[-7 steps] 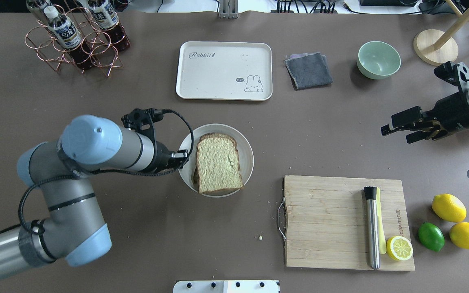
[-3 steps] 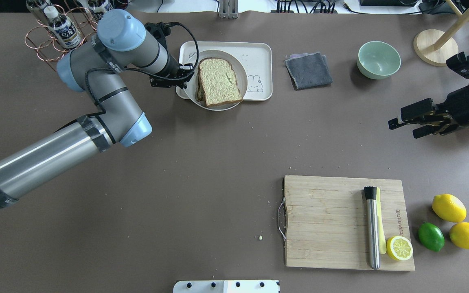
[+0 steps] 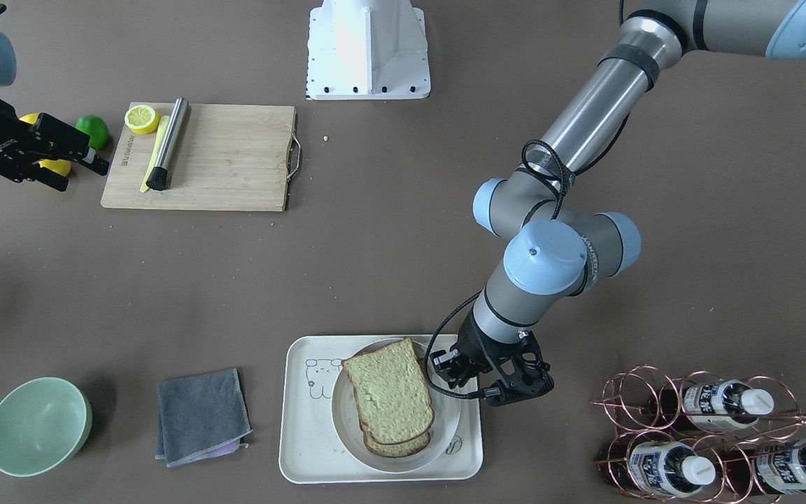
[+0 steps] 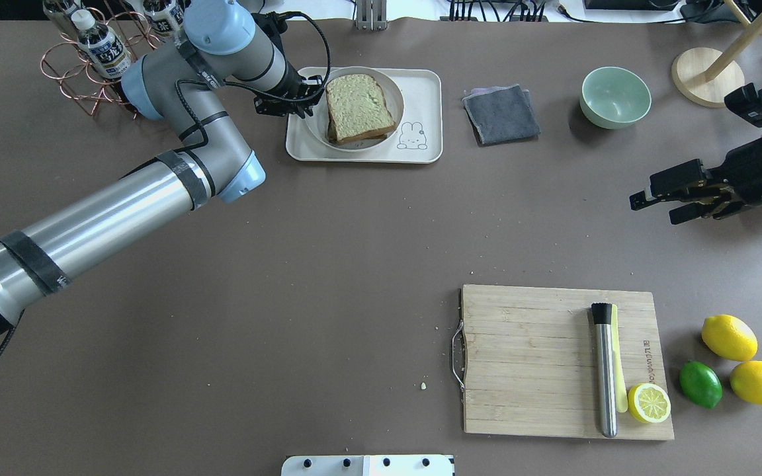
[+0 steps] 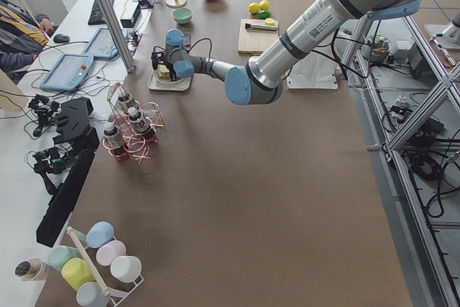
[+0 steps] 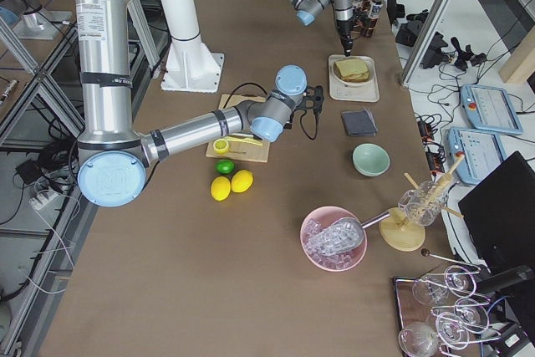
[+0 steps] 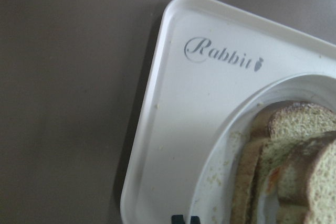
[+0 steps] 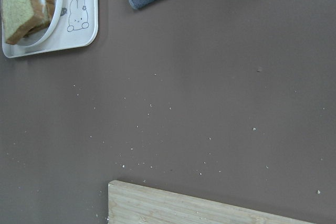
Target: Make sandwich and place on tray
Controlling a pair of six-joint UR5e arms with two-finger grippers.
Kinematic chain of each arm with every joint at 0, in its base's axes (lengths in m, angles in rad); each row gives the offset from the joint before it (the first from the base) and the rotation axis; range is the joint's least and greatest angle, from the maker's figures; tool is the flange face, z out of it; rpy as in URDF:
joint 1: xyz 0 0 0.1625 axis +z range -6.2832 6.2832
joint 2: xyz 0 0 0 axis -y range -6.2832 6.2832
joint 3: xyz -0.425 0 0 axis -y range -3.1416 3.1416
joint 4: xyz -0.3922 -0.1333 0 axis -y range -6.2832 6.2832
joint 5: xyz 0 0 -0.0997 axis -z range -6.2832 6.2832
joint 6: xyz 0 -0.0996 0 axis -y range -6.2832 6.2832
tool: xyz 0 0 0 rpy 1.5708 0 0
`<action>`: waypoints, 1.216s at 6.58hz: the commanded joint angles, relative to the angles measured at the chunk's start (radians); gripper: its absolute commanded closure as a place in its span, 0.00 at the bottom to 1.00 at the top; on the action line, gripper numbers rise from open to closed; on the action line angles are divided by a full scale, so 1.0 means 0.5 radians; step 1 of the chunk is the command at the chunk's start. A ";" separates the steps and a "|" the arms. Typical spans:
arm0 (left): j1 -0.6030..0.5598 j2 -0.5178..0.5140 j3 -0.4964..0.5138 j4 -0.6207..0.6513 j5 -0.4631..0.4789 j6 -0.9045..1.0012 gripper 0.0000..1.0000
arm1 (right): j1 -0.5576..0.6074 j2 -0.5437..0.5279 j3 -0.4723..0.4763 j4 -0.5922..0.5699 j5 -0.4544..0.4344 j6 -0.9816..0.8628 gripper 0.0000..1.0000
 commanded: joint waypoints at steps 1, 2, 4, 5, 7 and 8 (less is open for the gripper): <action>-0.055 -0.024 -0.005 -0.039 -0.061 0.007 0.02 | -0.008 -0.007 0.001 -0.002 -0.015 0.000 0.01; -0.095 0.109 -0.291 0.183 -0.104 0.068 0.02 | 0.001 -0.007 -0.005 -0.008 -0.018 0.000 0.01; -0.227 0.514 -1.244 1.226 -0.180 0.712 0.02 | 0.156 0.000 -0.042 -0.151 -0.033 -0.109 0.01; -0.319 0.698 -1.543 1.468 -0.184 0.995 0.02 | 0.288 0.003 -0.045 -0.447 -0.091 -0.584 0.01; -0.579 0.889 -1.879 1.937 -0.303 1.663 0.02 | 0.586 0.036 -0.045 -1.147 -0.122 -1.496 0.01; -0.757 0.990 -1.965 2.067 -0.373 1.955 0.02 | 0.736 0.033 -0.051 -1.384 -0.143 -1.892 0.01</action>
